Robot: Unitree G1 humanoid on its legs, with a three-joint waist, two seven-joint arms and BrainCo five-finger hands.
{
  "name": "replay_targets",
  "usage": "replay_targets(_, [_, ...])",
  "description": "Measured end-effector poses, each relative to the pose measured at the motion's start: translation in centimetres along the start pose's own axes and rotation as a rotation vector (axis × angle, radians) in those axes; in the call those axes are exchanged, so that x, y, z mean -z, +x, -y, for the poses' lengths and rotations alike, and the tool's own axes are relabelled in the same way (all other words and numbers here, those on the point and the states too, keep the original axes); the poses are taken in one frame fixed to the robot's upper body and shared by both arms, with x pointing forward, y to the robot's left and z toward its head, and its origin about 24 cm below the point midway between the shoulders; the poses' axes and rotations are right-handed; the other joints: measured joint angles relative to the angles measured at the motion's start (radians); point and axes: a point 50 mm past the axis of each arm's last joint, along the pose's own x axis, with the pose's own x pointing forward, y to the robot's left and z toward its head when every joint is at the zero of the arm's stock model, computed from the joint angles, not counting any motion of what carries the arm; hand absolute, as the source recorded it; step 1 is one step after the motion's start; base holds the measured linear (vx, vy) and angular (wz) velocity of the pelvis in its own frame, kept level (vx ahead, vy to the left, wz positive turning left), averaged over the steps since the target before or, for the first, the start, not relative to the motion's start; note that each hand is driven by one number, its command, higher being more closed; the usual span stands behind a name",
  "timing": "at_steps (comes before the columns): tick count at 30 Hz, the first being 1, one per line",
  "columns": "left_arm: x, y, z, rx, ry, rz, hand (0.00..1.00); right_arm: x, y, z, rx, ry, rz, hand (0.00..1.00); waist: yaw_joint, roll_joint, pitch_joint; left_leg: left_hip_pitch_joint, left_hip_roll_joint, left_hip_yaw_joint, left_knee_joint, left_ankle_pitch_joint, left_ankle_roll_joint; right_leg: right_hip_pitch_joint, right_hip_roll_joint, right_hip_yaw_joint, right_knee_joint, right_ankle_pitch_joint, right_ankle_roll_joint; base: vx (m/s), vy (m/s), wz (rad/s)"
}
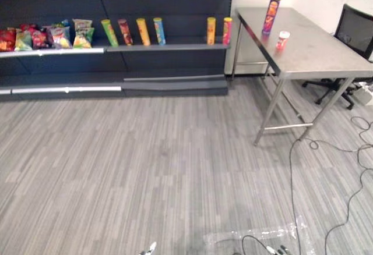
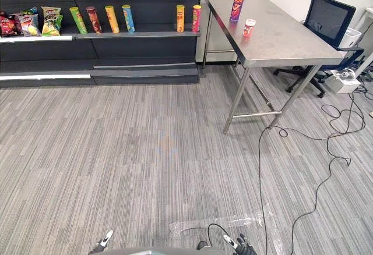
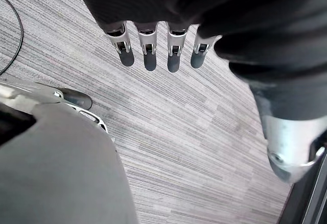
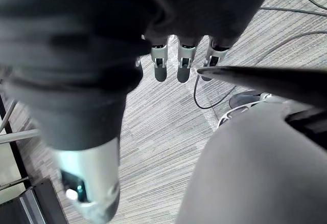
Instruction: Put the gum and the chips on the shelf.
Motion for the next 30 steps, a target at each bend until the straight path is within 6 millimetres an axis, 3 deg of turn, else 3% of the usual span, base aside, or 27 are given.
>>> replay_targets(18, [0.1, -0.04, 0.06, -0.003, -0.002, 0.002, 0.0, -0.06, -0.18, 0.15, 0.035, -0.009, 0.041, 0.0, 0.0, 0.002, -0.003, 0.006, 0.004, 0.02, -0.034, 0.017, 0.008, -0.018, 0.008, 0.009, -0.005, -0.001, -0.003, -0.02, -0.004, -0.03])
replay_targets(30, [0.05, 0.0, -0.22, -0.033, 0.001, -0.007, 0.0, -0.4, -0.11, -0.13, 0.069, -0.087, 0.073, 0.0, -0.001, -0.01, 0.0, 0.015, -0.003, 0.012, -0.034, 0.016, 0.007, -0.003, 0.001, -0.004, -0.006, 0.0, 0.001, -0.04, -0.005, 0.02])
